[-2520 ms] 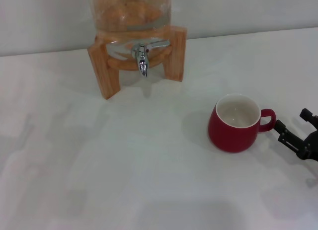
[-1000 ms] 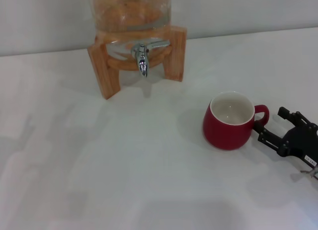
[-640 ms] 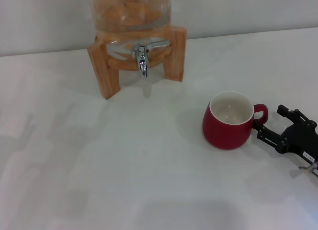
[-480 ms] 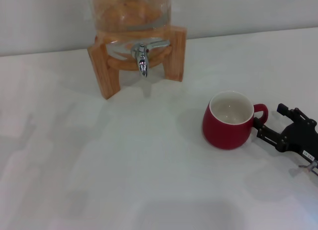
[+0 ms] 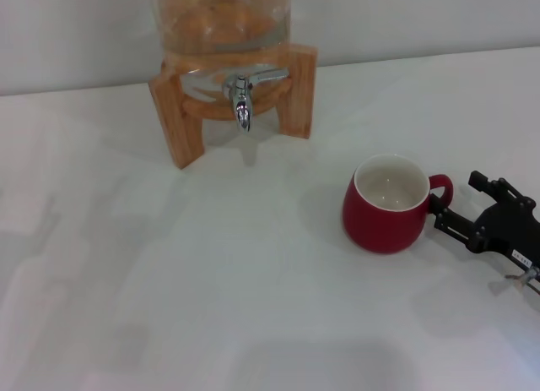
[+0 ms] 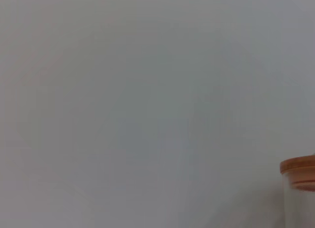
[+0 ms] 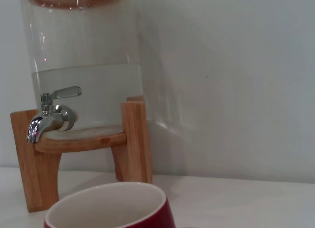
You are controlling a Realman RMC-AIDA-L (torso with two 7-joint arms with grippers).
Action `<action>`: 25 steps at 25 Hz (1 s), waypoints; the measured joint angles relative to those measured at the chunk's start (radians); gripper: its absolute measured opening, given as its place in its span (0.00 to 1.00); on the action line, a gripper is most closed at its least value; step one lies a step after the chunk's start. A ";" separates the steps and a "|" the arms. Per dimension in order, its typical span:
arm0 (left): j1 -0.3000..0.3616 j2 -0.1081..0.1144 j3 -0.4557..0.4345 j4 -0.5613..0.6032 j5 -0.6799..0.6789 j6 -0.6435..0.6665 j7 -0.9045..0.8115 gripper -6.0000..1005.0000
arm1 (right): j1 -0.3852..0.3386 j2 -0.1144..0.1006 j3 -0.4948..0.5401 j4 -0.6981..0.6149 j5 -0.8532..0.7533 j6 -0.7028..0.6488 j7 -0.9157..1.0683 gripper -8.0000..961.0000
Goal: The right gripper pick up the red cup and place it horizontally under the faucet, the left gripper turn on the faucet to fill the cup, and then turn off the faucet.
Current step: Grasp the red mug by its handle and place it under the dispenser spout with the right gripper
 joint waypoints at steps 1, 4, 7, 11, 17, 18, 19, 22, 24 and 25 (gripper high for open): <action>0.000 0.000 0.000 0.000 0.000 0.000 0.000 0.85 | 0.002 0.000 0.000 0.000 0.000 0.002 0.000 0.88; 0.002 0.000 0.001 0.001 0.000 0.000 0.000 0.85 | 0.008 0.000 -0.001 0.000 0.000 0.007 0.000 0.88; 0.004 -0.001 0.001 0.003 0.000 0.000 0.000 0.85 | 0.012 0.000 -0.002 0.000 -0.001 0.015 -0.001 0.88; 0.005 -0.001 0.002 0.003 0.000 0.000 -0.001 0.85 | 0.016 0.000 -0.001 0.000 -0.001 0.023 -0.009 0.88; 0.000 -0.001 0.001 0.000 0.000 0.000 -0.001 0.85 | 0.025 0.000 0.000 0.000 0.000 0.035 -0.012 0.88; 0.000 -0.002 0.001 -0.001 0.000 0.000 -0.001 0.85 | 0.025 0.000 0.000 0.000 0.000 0.036 -0.012 0.88; 0.000 -0.002 0.001 -0.001 0.000 0.000 -0.001 0.85 | 0.026 -0.001 0.000 0.000 0.000 0.036 -0.012 0.88; -0.001 -0.002 0.001 0.000 0.000 0.000 -0.001 0.85 | 0.031 -0.002 0.000 0.000 0.002 0.039 -0.012 0.88; -0.001 -0.003 0.001 0.000 0.000 0.000 -0.001 0.85 | 0.034 -0.002 0.000 0.000 0.002 0.041 -0.012 0.88; -0.001 -0.003 0.001 0.000 0.000 0.000 -0.001 0.85 | 0.036 -0.002 0.000 0.000 0.002 0.041 -0.012 0.88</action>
